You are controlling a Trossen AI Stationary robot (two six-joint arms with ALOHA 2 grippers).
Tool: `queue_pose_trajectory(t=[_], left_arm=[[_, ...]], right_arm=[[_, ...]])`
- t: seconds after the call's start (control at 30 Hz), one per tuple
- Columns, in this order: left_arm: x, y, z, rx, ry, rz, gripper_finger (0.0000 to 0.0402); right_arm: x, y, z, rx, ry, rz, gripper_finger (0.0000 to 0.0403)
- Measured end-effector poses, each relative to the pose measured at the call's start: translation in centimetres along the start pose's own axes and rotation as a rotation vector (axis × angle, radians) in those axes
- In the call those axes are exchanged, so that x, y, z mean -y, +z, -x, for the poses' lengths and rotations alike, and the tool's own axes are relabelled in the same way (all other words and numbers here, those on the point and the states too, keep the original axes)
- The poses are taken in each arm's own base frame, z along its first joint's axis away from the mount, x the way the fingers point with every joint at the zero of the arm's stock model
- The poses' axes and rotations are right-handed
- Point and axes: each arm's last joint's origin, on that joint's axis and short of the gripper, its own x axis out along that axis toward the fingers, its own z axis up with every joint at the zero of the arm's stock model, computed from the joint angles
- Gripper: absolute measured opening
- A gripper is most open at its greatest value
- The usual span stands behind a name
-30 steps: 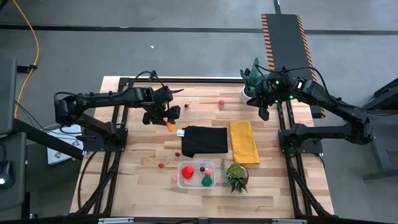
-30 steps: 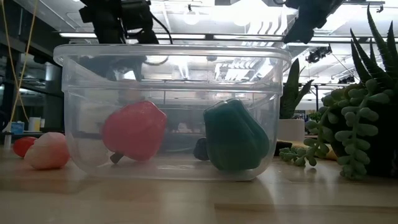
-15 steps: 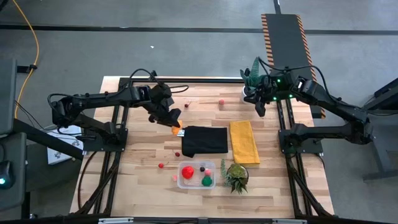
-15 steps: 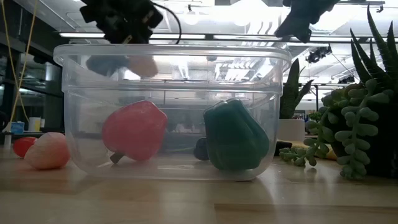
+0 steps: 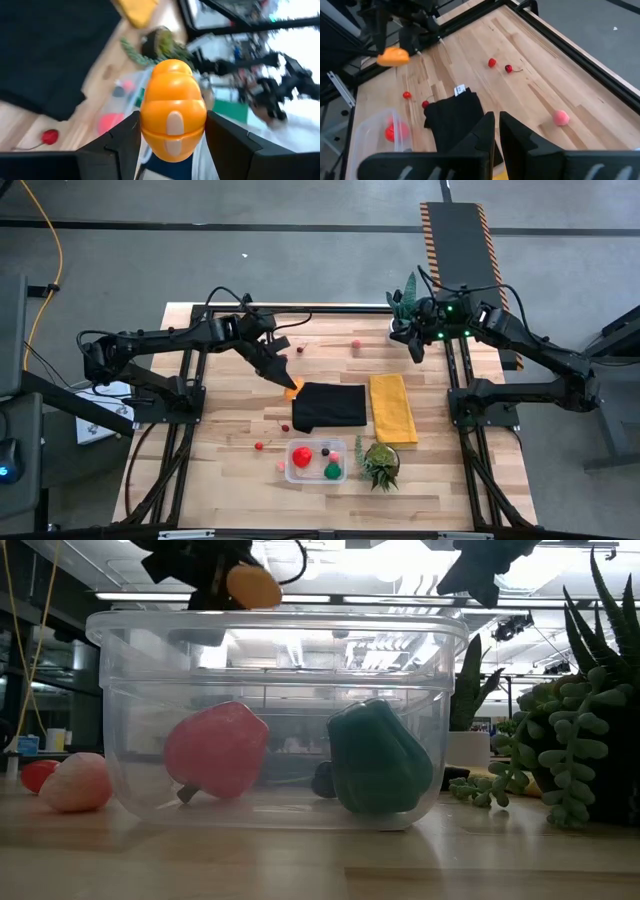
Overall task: Pick and placing Produce into tupperware
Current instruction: Put the croissant into the transparent bin
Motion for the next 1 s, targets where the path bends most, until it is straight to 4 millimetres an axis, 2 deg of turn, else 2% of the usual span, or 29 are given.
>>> queue_pose_trajectory(t=[0.27,0.7,1.0], left_arm=[[1.0,-0.5,-0.8,-0.065,-0.088,-0.182,0.0191],[4.6,-3.4,-3.9,-0.141,-0.224,-0.414,0.0191],[5.9,-5.5,-5.7,-0.110,-0.171,-0.476,0.0191]], right_arm=[[0.0,0.1,0.0,0.015,0.002,-0.053,0.0016],[0.0,0.1,0.0,0.017,-0.008,-0.101,0.0016],[0.0,0.1,0.0,0.015,-0.008,-0.137,0.0016]])
